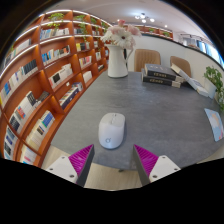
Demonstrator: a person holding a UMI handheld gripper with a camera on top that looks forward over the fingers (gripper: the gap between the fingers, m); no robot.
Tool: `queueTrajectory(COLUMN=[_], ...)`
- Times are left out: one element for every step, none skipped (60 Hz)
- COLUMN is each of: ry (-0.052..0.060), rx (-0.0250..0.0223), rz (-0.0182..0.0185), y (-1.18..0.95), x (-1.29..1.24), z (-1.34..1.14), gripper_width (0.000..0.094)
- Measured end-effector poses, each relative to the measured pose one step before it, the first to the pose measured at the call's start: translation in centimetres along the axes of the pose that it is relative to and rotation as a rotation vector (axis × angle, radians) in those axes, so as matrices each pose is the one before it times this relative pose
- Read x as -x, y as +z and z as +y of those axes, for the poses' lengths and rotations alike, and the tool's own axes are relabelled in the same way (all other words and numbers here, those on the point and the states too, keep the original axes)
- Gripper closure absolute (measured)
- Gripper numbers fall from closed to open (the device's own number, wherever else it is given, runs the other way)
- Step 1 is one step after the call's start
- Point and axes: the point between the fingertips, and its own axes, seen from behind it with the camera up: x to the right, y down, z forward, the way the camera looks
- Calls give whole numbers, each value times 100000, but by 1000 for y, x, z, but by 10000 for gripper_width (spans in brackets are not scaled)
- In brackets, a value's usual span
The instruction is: Arrange mouse
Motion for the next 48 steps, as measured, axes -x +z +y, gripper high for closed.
queueTrajectory(ry=[-3, 113, 111, 17, -168, -230, -272, -159, -281, -288, -279, -259, -169, -43, 223, -298, -297, -208, -189, -151, 154, 487, 641, 499, 308, 49, 64, 230, 297, 233, -223, -454, -240, 532, 599, 387, -85, -348, -302, -559, -947, -793, -194, -246, -793, -902, -573, -244], rx=[130, 269, 294, 163, -51, -487, -90, 260, -18, 167, 179, 53, 79, 126, 814, 81, 366, 468, 334, 132, 228, 164, 10, 63, 3, 106, 295, 236, 429, 366, 193, 777, 339, 552, 315, 487, 568, 733, 1003, 902, 424, 189, 148, -320, -1054, -1662, -1572, -1508], rz=[552, 543, 348, 129, -303, 743, 404, 396, 717, 313, -28, -310, -364, -539, 597, 1029, -100, -206, -244, -194, 136, -4, 70, 81, 30, 71, 90, 44, 105, 98, -34, -58, -129, -61, -344, -452, -618, -816, -820, -512, -557, -284, 12, -33, -480, -222, -143, 225], y=[551, 533, 511, 484, 655, 337, 404, 371, 355, 355, 288, 300, 267, 258, 127, 284, 129, 108, 88, 27, -58, -1, -8, 15, -2, 21, -1, -13, 16, -12, 39, -8, 42, -166, 0, 16, -11, -31, -55, -334, -234, -293, -390, -453, -426, -796, -754, -768], x=[10, 54, 115, 160, -468, 571, 130, 48, -81, -3, 78, 149, 118, -168, -18, -368, 44, 60, 62, 7, 14, -19, -61, -70, -56, -61, -38, -14, -30, -29, 6, 6, -21, 152, 25, 3, 1, 2, -22, 108, -82, -214, -302, -348, -287, -438, -497, -632], z=[-409, -366, -347, -384, -471, -377, -318, -269, -343, -296, -270, -310, -256, -191, -71, -295, -90, -46, -39, -62, 87, -34, -18, -9, -27, 3, 52, 2, 37, 10, -46, 106, -12, 148, -38, -2, -20, 7, 22, 137, -123, -247, -307, -470, -607, -659, -862, -907], gripper_width=[164, 166, 169, 172, 175, 174, 177, 179, 184, 191, 204, 217, 237, 272, 313, 366, 389, 392, 400, 405, 417, 426, 438, 452, 471, 490, 511, 521, 529, 556, 562, 568, 568, 568, 568, 569, 569, 568, 568, 569, 568, 569, 569, 568, 567, 568, 568, 567])
